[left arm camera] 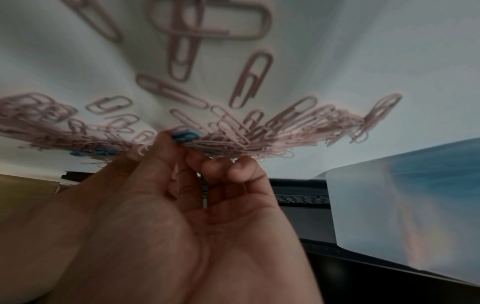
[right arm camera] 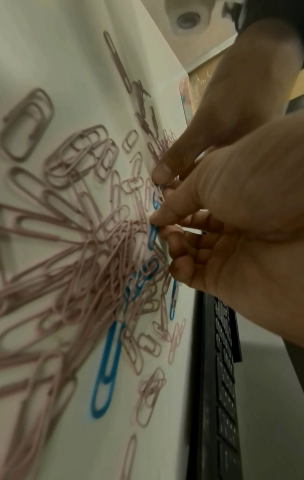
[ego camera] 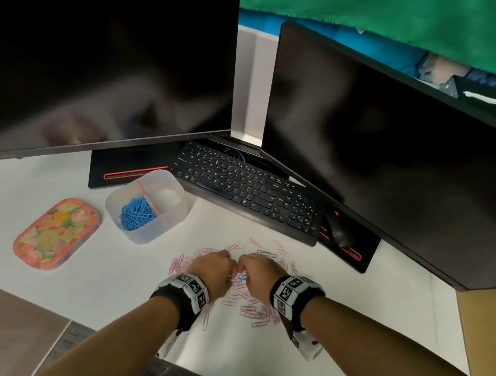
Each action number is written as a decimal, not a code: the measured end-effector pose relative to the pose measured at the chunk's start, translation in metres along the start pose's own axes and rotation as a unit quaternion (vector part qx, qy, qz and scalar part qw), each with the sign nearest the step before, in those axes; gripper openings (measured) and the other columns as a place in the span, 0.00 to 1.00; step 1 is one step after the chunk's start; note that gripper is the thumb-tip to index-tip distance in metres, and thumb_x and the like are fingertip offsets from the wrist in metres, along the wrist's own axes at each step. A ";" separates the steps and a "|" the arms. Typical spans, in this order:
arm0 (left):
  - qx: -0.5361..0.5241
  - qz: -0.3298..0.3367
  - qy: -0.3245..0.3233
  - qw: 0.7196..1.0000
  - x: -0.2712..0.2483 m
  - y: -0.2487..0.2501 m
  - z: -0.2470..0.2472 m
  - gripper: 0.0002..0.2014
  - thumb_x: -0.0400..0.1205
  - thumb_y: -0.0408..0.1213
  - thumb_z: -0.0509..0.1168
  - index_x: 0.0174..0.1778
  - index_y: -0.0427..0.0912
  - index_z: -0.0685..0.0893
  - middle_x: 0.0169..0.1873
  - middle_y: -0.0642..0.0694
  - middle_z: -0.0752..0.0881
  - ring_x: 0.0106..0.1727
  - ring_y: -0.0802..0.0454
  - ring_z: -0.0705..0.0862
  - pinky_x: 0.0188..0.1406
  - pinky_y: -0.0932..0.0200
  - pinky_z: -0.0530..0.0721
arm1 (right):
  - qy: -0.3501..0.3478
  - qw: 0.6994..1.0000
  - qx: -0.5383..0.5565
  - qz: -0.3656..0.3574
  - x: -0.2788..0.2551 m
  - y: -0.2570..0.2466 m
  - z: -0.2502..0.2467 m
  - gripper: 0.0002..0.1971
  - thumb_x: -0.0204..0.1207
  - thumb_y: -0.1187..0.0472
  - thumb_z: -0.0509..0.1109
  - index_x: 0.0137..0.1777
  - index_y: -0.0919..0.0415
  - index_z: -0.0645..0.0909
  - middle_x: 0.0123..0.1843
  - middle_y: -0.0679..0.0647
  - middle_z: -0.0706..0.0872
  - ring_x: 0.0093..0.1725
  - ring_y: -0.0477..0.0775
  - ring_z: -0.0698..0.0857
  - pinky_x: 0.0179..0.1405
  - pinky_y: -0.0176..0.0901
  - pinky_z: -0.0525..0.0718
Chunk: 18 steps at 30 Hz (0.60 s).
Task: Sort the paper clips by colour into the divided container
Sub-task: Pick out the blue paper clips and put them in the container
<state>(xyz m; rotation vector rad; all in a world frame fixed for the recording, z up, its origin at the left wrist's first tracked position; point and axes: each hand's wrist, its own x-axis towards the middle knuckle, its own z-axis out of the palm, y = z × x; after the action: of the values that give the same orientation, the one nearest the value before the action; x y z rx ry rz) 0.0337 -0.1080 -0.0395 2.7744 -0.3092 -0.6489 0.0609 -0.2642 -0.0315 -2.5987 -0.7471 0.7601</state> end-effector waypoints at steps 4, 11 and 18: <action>0.010 -0.004 -0.005 1.000 0.001 0.002 0.002 0.09 0.79 0.37 0.62 0.52 0.47 0.84 0.52 0.47 0.80 0.53 0.45 0.84 0.49 0.51 0.85 | -0.009 1.000 0.009 0.016 0.000 0.003 0.000 0.17 0.73 0.72 0.63 0.61 0.58 0.78 0.60 0.57 0.81 0.58 0.60 0.82 0.56 0.47 0.81; -0.050 -0.012 0.019 0.998 -0.002 -0.003 0.001 0.03 0.79 0.39 0.62 0.40 0.51 0.79 0.45 0.51 0.79 0.47 0.49 0.81 0.45 0.56 0.83 | 0.035 0.993 0.098 0.063 -0.012 0.023 -0.013 0.08 0.77 0.63 0.62 0.49 0.54 0.82 0.53 0.48 0.80 0.53 0.50 0.81 0.56 0.44 0.82; -0.169 -0.049 0.038 0.984 -0.003 -0.003 -0.010 0.07 0.79 0.37 0.64 0.50 0.50 0.83 0.42 0.52 0.87 0.45 0.51 0.85 0.46 0.61 0.82 | 0.070 0.965 0.214 0.131 -0.026 0.060 -0.034 0.10 0.75 0.68 0.64 0.45 0.53 0.84 0.38 0.46 0.83 0.38 0.47 0.82 0.38 0.35 0.81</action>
<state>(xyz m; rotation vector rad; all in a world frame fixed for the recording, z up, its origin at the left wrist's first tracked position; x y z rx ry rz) 0.0359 -0.1019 -0.0302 2.4912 -0.0392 -0.5586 0.0856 -0.3329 -0.0206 -2.3394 -0.1697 0.7078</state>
